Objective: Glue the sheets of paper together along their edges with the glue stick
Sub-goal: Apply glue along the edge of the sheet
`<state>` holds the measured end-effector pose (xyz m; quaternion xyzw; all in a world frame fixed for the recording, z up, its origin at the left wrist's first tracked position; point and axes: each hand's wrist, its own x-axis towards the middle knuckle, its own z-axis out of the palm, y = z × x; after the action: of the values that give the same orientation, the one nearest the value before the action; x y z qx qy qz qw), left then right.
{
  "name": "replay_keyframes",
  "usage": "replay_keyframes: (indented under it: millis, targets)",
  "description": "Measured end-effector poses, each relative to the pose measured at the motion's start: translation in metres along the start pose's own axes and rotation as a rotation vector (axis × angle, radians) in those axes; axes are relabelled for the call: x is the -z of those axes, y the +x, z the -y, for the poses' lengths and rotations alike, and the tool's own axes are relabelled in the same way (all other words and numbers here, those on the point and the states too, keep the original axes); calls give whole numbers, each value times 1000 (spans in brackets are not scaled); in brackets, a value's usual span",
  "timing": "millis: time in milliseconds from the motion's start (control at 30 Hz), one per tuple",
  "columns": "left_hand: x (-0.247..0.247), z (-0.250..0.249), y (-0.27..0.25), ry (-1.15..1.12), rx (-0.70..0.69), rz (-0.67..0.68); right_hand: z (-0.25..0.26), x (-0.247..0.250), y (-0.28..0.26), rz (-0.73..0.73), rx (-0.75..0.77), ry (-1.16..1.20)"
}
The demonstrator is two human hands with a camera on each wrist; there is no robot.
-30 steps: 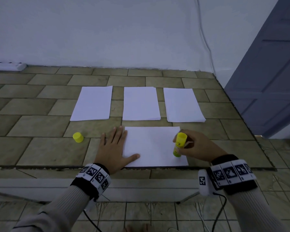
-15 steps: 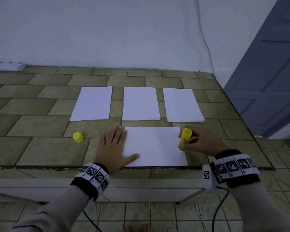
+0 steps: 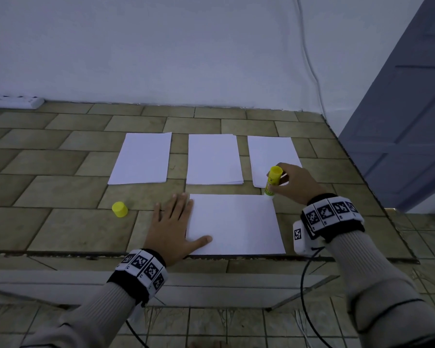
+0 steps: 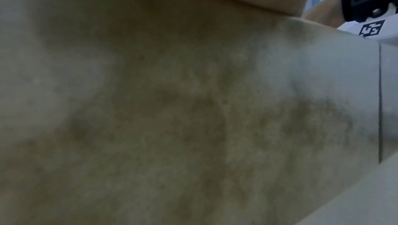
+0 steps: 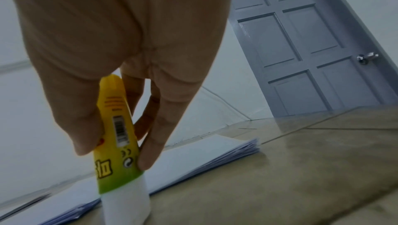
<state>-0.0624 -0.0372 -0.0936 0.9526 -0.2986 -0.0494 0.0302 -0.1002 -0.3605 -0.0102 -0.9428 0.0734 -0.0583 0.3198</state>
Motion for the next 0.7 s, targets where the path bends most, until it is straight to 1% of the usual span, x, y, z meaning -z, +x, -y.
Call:
replay_keyframes:
  millis: [100, 167, 233, 300, 367, 433, 500, 533, 600, 700]
  targets:
    - [-1, 0, 0, -27, -4, -17, 3, 1, -5, -20, -12, 8]
    - [-1, 0, 1, -27, -6, -16, 5, 4, -8, -16, -43, -37]
    - [-1, 0, 0, -25, -2, -11, 7, 9, -12, 4, -97, -172]
    - [1, -1, 0, -11, 6, 8, 8, 15, -16, 38, -141, -390]
    - [2, -2, 0, -4, 16, 17, 5, 17, -19, 133, -179, -603]
    - [3, -2, -1, -2, 20, 22, 2, 16, -21, 243, -234, -705]
    - [4, -3, -1, -3, 19, 30, -3, 16, -25, 279, -278, -686]
    - [4, -3, -1, -4, 18, 32, -7, 16, -27, 259, -295, -637]
    - [4, -2, -1, -4, 17, 34, -14, 21, -30, 150, -342, -446]
    - [2, -2, 0, -6, 8, 24, -27, 25, -30, -66, -419, -159]
